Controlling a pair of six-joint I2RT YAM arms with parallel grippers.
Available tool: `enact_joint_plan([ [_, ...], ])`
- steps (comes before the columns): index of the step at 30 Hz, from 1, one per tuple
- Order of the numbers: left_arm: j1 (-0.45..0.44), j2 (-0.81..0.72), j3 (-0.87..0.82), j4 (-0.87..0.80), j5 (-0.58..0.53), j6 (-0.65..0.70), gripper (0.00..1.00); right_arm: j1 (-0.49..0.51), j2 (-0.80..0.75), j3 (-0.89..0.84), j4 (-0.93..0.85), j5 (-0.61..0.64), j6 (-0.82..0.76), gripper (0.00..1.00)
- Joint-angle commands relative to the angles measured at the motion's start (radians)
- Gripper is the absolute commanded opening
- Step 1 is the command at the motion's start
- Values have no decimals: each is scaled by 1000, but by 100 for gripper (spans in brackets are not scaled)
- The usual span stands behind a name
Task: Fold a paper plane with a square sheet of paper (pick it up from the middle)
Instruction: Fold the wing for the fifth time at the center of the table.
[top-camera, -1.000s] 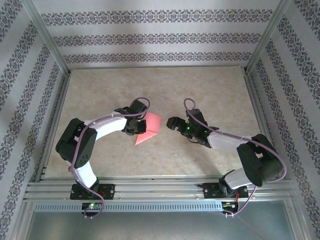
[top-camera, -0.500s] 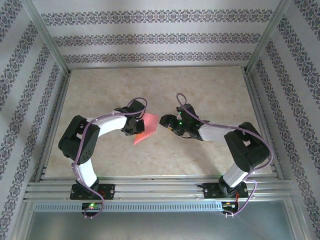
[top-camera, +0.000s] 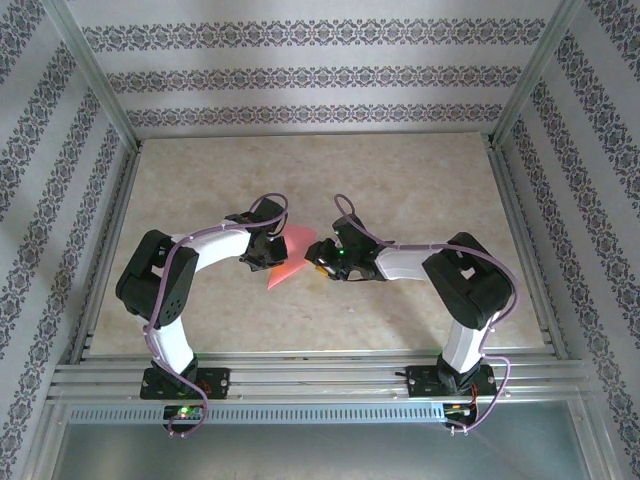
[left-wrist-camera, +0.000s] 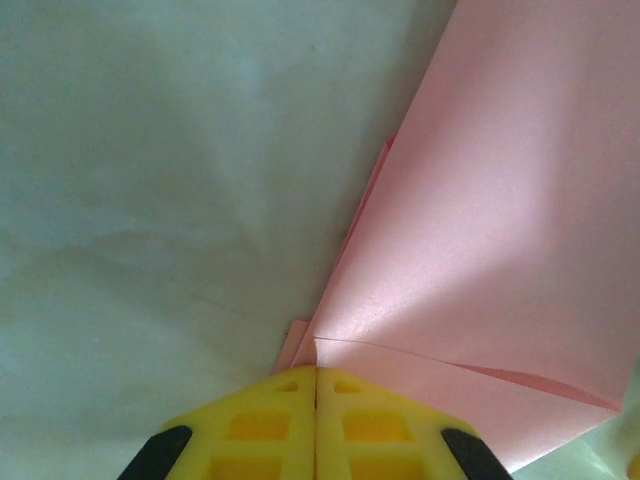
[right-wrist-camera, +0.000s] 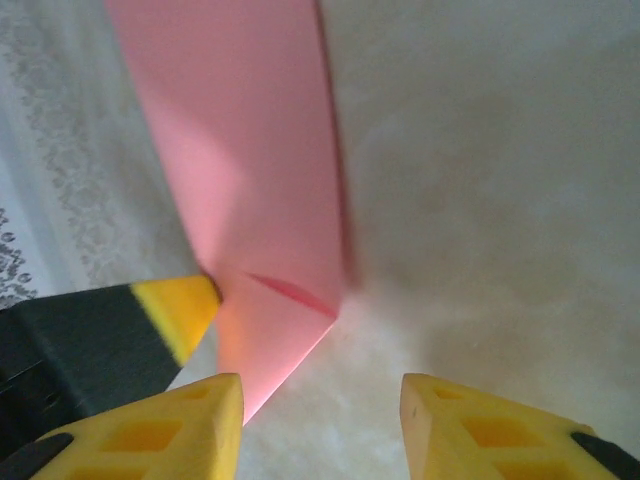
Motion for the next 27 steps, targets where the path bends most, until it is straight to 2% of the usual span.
enact_joint_plan([
  [1, 10, 45, -18, -15, 21, -10, 8, 13, 26, 45, 7, 13, 39, 44],
  [7, 11, 49, -18, -17, 23, -3, 7, 15, 56, 70, 3, 13, 44, 39],
  [16, 10, 54, -14, -17, 24, 0, 8, 17, 85, 99, -39, 16, 43, 37],
  [27, 11, 52, -7, -20, 28, 8, 7, 17, 114, 125, -6, -15, 36, 27],
])
